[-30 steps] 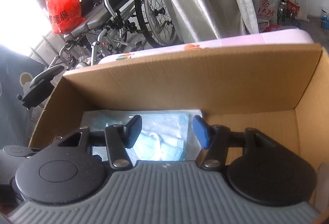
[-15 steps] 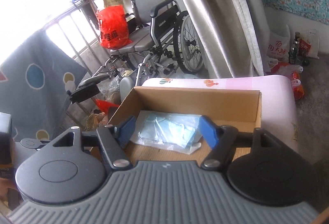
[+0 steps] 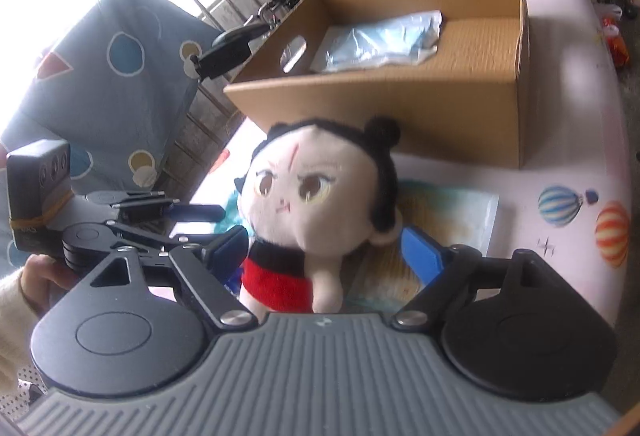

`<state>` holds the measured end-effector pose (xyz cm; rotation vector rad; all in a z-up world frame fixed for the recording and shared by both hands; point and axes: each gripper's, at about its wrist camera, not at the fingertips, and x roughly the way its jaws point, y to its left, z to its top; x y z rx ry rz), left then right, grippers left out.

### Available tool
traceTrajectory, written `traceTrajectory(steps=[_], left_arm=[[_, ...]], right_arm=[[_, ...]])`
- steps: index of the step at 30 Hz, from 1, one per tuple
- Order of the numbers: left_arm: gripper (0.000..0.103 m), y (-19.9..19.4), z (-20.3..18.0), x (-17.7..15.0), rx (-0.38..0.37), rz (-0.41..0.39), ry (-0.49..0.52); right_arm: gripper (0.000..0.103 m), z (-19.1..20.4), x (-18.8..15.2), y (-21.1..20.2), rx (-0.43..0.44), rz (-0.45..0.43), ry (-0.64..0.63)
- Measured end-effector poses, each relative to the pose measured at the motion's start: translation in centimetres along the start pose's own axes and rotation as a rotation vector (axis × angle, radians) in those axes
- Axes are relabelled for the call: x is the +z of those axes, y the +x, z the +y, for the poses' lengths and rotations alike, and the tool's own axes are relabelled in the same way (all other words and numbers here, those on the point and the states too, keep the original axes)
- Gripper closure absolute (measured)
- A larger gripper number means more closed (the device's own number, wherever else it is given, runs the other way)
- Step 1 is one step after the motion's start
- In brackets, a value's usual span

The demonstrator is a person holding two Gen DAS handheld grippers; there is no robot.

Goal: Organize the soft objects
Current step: 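Grasp the plush doll with the left gripper and lift it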

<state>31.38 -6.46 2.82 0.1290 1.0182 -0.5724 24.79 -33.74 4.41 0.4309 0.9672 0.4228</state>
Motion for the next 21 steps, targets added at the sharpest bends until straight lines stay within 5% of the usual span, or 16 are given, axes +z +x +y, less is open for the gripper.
traceTrajectory(steps=[7,12,16,21], left_arm=[[0.019,2.8,0.2,-0.5,-0.021,0.028,0.016],[0.014,4.3,2.1,-0.4,-0.101,0.043,-0.077],[0.030,5.8,3.5,-1.2,-0.259,0.083,-0.188],[0.036,4.8,2.1,-1.6,-0.220,0.038,-0.113]], right_arm=[[0.010,-1.7,-2.9,5.4,0.087,0.081,0.186],[0.008,-3.0,-2.7,7.3,0.133,0.053,0.291],[0.016,-3.4,-2.7,7.8,0.220,0.041,0.341],[0.027,-0.7,-1.8,8.1,0.163,0.053,0.224]])
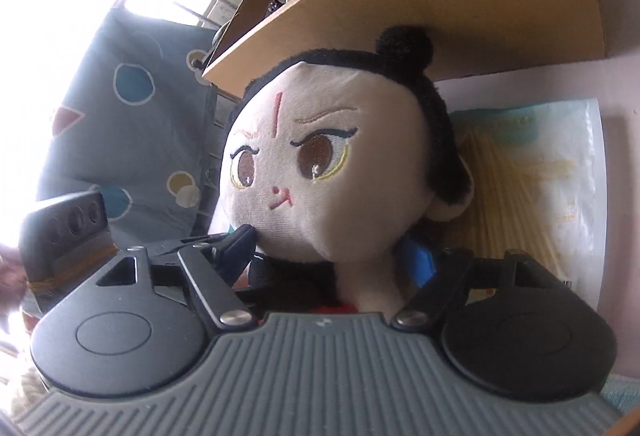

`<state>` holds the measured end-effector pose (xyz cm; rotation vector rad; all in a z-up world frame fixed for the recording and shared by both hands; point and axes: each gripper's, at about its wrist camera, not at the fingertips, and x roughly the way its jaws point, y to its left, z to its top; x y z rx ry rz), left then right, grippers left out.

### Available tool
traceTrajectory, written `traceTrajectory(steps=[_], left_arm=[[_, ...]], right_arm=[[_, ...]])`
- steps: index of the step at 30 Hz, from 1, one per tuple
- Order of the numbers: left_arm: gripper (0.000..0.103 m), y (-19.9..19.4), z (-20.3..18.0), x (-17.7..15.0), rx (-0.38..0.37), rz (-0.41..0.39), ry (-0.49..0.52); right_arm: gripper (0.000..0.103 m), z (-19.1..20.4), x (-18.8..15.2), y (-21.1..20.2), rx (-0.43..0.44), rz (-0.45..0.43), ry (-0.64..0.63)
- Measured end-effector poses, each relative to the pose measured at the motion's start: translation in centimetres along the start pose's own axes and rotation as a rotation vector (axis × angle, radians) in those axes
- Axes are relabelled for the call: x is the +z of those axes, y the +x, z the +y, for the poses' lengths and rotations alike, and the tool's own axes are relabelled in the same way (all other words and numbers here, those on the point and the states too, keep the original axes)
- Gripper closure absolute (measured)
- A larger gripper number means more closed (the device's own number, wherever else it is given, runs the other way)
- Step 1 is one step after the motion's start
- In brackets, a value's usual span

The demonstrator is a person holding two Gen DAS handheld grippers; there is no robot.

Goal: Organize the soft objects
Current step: 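Grasp the plush doll with the left gripper and lift it, then lower the plush doll into the box onto the masks and release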

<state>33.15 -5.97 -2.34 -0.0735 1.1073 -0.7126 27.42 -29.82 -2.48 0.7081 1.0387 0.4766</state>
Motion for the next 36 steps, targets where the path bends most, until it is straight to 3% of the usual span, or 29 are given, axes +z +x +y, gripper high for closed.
traceTrajectory(steps=[7,14,16,21,25,29,33,36], left_arm=[[0.036,-4.3,-2.7,-1.1,0.015,-0.107,0.072],[0.036,-8.5,-5.6,1.8,-0.015,-0.308,0.046],[0.035,-9.0,-5.9,3.7,-0.014,-0.379,0.009],[0.035,-7.2,-5.5,10.1,0.026,-0.506,-0.096],[0.035,-3.1,-3.4,15.0,0.043,-0.534,-0.232],[0.035,0.3,-1.8,17.4,0.124,-0.549,-0.285],[0.033,2.6,-0.3,18.6,0.199,-0.456,-0.359],[0.032,2.9,0.2,18.2,0.236,-0.359,-0.303]], right_arm=[[0.029,2.3,0.0,-3.0,0.048,-0.009,-0.034],[0.028,8.0,2.8,-8.2,0.011,-0.147,-0.186],[0.028,9.5,5.4,-9.1,0.003,-0.188,-0.221],[0.027,10.7,16.1,-7.7,-0.044,-0.243,-0.233],[0.027,10.0,23.4,-4.1,-0.136,-0.213,-0.200],[0.027,7.7,28.5,0.8,-0.188,-0.190,-0.176],[0.028,4.5,30.8,5.1,-0.171,-0.133,-0.138],[0.033,2.2,31.4,8.3,-0.165,-0.101,-0.120]])
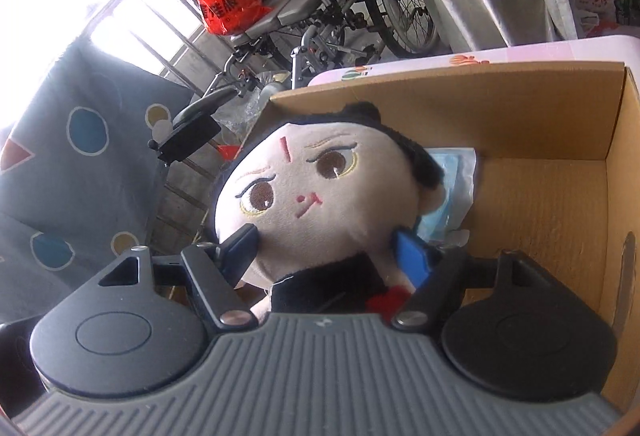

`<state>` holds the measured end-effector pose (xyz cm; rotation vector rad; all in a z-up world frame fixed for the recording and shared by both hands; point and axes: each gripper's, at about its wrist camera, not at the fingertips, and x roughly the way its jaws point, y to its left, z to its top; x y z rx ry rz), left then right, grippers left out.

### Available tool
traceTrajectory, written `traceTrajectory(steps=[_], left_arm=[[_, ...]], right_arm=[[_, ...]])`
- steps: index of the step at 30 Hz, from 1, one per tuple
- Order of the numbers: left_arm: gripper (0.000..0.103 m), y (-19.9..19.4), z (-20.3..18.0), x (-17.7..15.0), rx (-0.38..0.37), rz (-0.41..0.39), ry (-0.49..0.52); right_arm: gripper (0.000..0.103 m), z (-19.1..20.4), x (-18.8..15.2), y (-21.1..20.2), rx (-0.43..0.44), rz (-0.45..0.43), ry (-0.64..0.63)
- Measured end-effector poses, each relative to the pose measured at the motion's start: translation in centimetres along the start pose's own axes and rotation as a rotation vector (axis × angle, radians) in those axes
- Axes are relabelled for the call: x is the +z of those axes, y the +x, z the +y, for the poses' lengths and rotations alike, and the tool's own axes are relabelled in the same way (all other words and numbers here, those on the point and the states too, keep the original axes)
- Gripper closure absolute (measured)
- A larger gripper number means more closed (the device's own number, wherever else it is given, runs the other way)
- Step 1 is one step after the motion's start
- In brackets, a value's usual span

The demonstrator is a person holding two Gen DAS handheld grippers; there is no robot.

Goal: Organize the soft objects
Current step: 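Lower the plush doll into the box onto the masks and release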

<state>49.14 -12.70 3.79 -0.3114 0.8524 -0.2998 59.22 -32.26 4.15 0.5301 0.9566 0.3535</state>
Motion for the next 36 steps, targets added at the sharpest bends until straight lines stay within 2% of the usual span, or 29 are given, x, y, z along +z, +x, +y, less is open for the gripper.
traceTrajectory(steps=[4,8,10,12,15,18,20,22,24,26,28,30,34,36], left_arm=[[0.017,-2.1,0.2,0.1,0.087,0.001,0.230],[0.017,-3.9,1.2,2.0,0.125,0.005,0.291],[0.007,-3.4,1.4,3.8,0.148,0.021,0.323],[0.007,-1.6,1.3,5.6,0.157,0.076,0.376],[0.007,1.0,1.4,7.7,0.153,0.134,0.369],[0.004,3.9,1.5,9.3,0.126,0.159,0.342],[0.002,5.7,1.3,9.4,0.141,0.196,0.350],[0.000,7.6,1.7,9.1,0.153,0.274,0.355],[0.000,7.6,2.6,8.6,0.105,0.291,0.297],[0.004,7.4,3.8,8.3,0.077,0.328,0.232],[0.012,6.7,4.4,8.2,0.065,0.354,0.237],[0.020,5.7,4.8,8.1,0.061,0.373,0.251],[0.035,3.7,5.5,8.1,0.064,0.401,0.256],[0.039,2.7,5.8,8.2,0.084,0.411,0.243]], right_arm=[[0.034,-2.3,-1.1,2.1,-0.003,0.031,0.039],[0.034,-3.8,-2.3,2.3,0.011,0.055,0.078],[0.030,-4.6,-2.9,1.5,0.017,0.057,0.126],[0.022,-5.6,-3.6,0.3,0.019,0.073,0.193],[0.013,-7.1,-4.8,-1.8,0.036,0.092,0.292],[0.005,-8.4,-6.0,-2.3,0.087,0.159,0.380],[0.005,-8.7,-6.6,-1.6,0.096,0.218,0.421],[0.005,-8.3,-7.0,-0.3,0.040,0.265,0.416],[0.004,-8.2,-7.3,1.1,-0.026,0.295,0.406],[0.006,-8.9,-7.9,2.5,-0.046,0.290,0.442],[0.022,-10.0,-8.4,3.3,0.004,0.269,0.499],[0.022,-10.4,-8.5,3.6,0.035,0.254,0.528],[0.022,-8.3,-7.2,3.7,-0.022,0.245,0.387],[0.022,-7.5,-6.3,4.1,-0.028,0.252,0.359]])
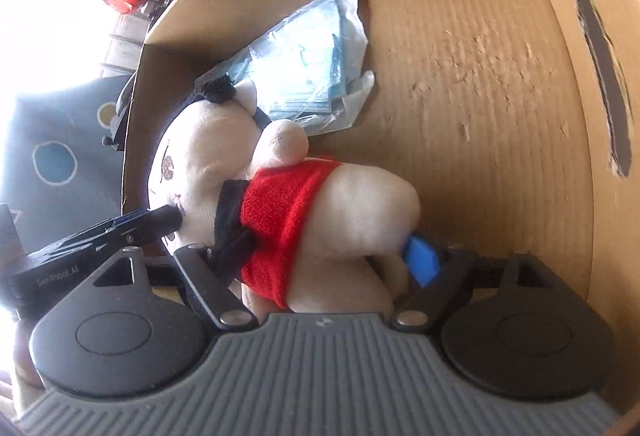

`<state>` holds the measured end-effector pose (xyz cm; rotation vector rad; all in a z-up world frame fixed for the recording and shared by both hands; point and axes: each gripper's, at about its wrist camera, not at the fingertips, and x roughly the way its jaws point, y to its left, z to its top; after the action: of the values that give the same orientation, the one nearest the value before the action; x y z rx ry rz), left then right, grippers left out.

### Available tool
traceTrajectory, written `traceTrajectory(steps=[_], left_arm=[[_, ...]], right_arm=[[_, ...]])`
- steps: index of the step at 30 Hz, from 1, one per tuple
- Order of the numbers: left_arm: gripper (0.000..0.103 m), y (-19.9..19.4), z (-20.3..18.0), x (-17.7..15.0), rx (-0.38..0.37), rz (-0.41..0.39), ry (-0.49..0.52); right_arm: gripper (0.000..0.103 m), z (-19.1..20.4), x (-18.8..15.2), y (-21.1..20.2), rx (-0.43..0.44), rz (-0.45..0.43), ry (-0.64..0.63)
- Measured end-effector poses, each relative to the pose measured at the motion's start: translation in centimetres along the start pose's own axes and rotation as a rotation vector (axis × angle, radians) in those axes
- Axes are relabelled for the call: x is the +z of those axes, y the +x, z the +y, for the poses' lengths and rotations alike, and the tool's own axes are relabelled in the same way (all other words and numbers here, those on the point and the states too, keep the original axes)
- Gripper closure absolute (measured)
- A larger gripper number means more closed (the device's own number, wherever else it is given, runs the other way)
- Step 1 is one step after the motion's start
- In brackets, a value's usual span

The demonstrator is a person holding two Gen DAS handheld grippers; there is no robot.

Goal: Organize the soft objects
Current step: 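Lower the plush doll into the box onto the masks and release, then grasp the blue-and-white wet-wipes pack with the left gripper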

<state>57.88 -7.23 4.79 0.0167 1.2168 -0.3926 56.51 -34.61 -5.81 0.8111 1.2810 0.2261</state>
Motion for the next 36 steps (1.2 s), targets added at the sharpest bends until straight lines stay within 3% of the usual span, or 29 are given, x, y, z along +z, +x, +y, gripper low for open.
traceTrajectory(steps=[3,8,13,21,27,32,36], left_arm=[[0.055,-1.2,0.3,-0.6,0.034,0.009,0.000],[0.059,-2.4,1.2,-1.0,0.120,0.012,-0.002],[0.058,-2.3,2.1,-1.2,0.113,0.005,-0.027],[0.039,-4.7,1.1,-2.4,0.103,-0.068,-0.021],[0.034,-9.0,-1.5,-3.8,0.113,-0.124,0.051],[0.029,-11.4,-1.6,-8.0,0.106,-0.131,0.078],[0.024,-11.0,-0.5,-12.3,0.078,-0.106,0.076]], right_arm=[[0.022,1.5,0.7,0.7,-0.021,0.004,-0.034],[0.022,2.3,1.6,2.4,0.007,0.024,-0.006],[0.020,3.7,1.6,3.5,-0.011,-0.013,-0.058],[0.014,3.6,1.7,2.8,-0.030,-0.043,-0.033],[0.013,5.1,1.0,-1.4,-0.052,-0.118,-0.055],[0.012,6.8,-1.2,-6.8,-0.016,-0.193,-0.109],[0.011,8.7,-4.1,-10.6,0.026,-0.211,-0.197]])
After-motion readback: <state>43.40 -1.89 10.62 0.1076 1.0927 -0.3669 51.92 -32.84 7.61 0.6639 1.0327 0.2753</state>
